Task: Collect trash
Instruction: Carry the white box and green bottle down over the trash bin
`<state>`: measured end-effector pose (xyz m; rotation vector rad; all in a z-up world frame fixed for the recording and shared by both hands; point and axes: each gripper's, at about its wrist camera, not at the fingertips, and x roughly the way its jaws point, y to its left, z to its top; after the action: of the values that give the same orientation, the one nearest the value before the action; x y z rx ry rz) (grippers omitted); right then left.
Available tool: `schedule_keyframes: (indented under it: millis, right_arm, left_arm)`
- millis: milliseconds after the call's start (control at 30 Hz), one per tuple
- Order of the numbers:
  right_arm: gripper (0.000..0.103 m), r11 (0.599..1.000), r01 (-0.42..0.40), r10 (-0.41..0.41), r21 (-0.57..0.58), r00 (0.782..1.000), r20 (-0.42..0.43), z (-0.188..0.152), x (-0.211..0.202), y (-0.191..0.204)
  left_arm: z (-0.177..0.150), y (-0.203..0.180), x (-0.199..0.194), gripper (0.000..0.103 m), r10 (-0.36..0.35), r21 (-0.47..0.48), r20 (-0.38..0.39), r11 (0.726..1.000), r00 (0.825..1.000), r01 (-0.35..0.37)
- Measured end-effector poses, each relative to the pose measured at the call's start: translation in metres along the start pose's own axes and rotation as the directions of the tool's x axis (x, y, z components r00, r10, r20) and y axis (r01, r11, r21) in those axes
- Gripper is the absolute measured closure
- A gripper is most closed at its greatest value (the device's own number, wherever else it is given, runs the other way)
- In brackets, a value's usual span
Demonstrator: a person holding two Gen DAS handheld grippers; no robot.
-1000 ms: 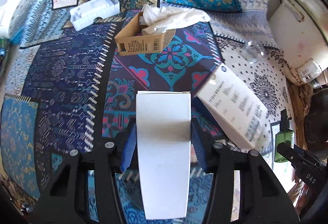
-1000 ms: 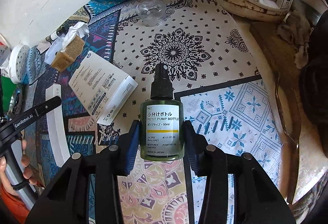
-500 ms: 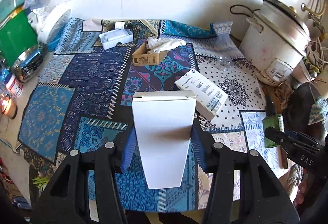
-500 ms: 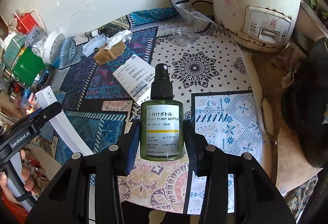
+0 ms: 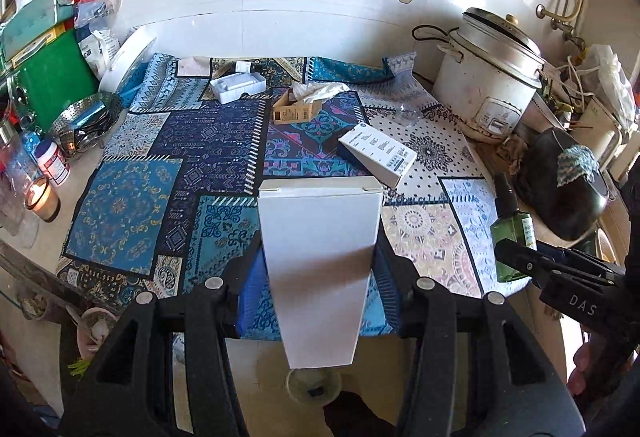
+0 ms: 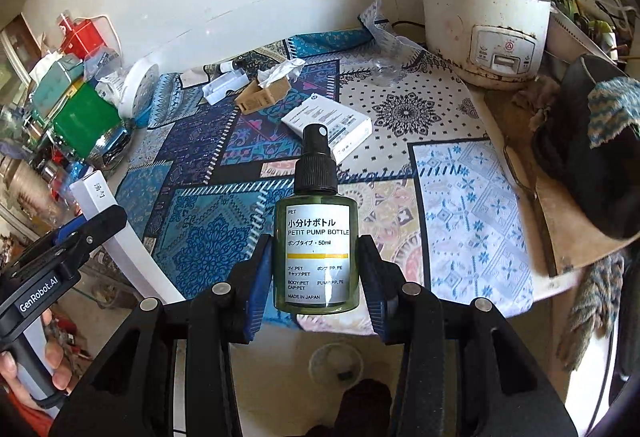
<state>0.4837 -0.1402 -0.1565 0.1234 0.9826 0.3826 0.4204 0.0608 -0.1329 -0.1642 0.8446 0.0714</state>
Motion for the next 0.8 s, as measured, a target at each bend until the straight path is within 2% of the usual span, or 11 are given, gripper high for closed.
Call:
schedule_keyframes:
  millis: [200, 367, 633, 800]
  right_arm:
    - [0.064, 0.999, 0.025, -0.024, 0.026, 0.999, -0.033, -0.057, -0.005, 0.028]
    - [0.064, 0.999, 0.031, -0.029, 0.031, 0.996, -0.083, -0.101, -0.001, 0.045]
    - [0.064, 0.998, 0.038, -0.029, 0.043, 0.978, -0.207, -0.154, 0.031, 0.044]
    - [0.064, 0.998, 0.051, -0.037, 0.042, 0.955, -0.295, -0.186, 0.071, 0.021]
  left_arm:
    - [-0.054, 0.025, -0.031, 0.053, -0.036, 0.017, -0.030, 0.999, 0.999, 0.037]
    - [-0.098, 0.035, -0.035, 0.053, -0.033, 0.036, -0.084, 0.999, 0.996, 0.036]
    - [-0.168, 0.046, 0.009, 0.053, -0.037, -0.005, -0.248, 0.999, 0.968, 0.037]
    - [-0.210, 0.050, 0.055, 0.053, -0.035, -0.052, -0.321, 0.998, 0.947, 0.019]
